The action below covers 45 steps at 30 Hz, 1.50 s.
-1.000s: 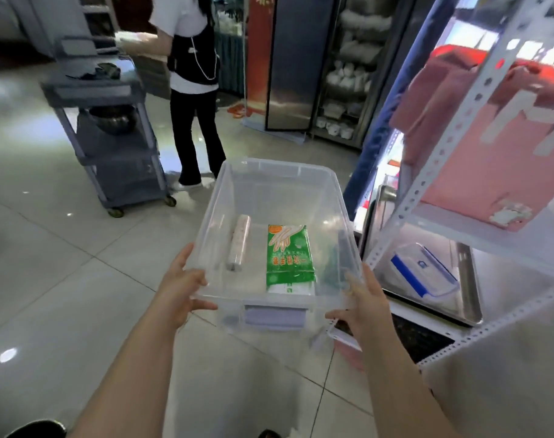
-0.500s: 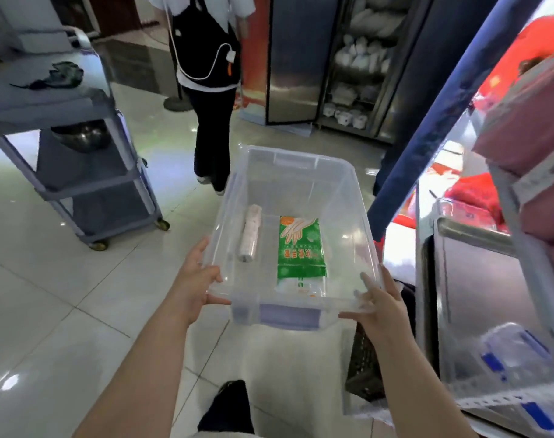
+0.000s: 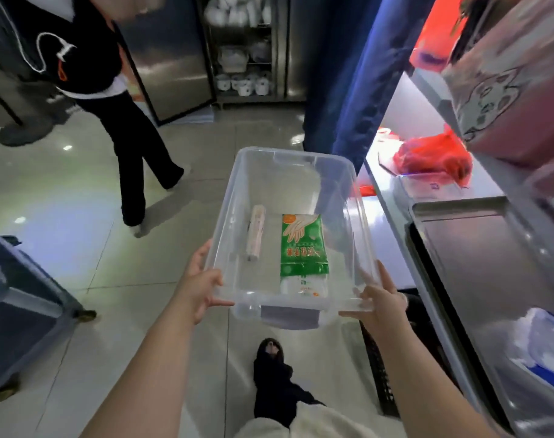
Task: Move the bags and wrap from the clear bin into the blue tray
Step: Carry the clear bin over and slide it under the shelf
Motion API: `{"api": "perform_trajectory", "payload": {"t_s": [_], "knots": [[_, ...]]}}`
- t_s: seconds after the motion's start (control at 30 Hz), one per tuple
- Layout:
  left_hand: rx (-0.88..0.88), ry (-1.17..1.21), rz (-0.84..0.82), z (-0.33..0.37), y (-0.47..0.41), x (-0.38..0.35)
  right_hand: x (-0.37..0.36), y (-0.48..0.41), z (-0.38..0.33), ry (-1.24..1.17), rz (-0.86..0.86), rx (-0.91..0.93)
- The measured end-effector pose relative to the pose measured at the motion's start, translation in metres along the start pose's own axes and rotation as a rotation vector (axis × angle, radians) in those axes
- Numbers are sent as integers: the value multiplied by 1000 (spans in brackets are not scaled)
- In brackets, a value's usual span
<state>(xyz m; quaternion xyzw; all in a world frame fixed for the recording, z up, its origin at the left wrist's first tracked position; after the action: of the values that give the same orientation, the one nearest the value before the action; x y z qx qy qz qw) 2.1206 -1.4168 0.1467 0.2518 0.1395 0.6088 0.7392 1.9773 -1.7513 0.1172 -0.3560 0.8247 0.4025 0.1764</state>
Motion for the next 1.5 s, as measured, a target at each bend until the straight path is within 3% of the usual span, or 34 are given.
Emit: {"api": "perform_trajectory", "payload": {"t_s": [0.27, 0.53, 0.8, 1.07, 1.5], "knots": [[123, -195, -130, 62, -157, -35, -6, -95, 34, -330, 422, -21], [210, -419, -324, 89, -302, -79, -31, -144, 52, -516, 538, 118], [232, -678, -649, 113, -423, -123, -79, -159, 93, -533, 698, 402], [231, -799, -743, 120, -490, -148, -114, -165, 134, -727, 994, 473], [217, -851, -726, 142, -518, -167, -135, -193, 161, -838, 1108, 363]]}}
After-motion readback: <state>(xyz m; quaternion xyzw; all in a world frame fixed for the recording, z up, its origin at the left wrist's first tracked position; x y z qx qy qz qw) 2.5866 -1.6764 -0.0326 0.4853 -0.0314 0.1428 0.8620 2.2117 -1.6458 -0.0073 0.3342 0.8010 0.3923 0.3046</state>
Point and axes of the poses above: each hand's wrist, its own y-axis away from the middle knuckle, its own x-axis out of the back of the hand, z = x × y, the point moved 10 cm from there along -y, towards the middle knuckle, and after that the axes turned 14 degrees about -y, right-handed, at the moved point
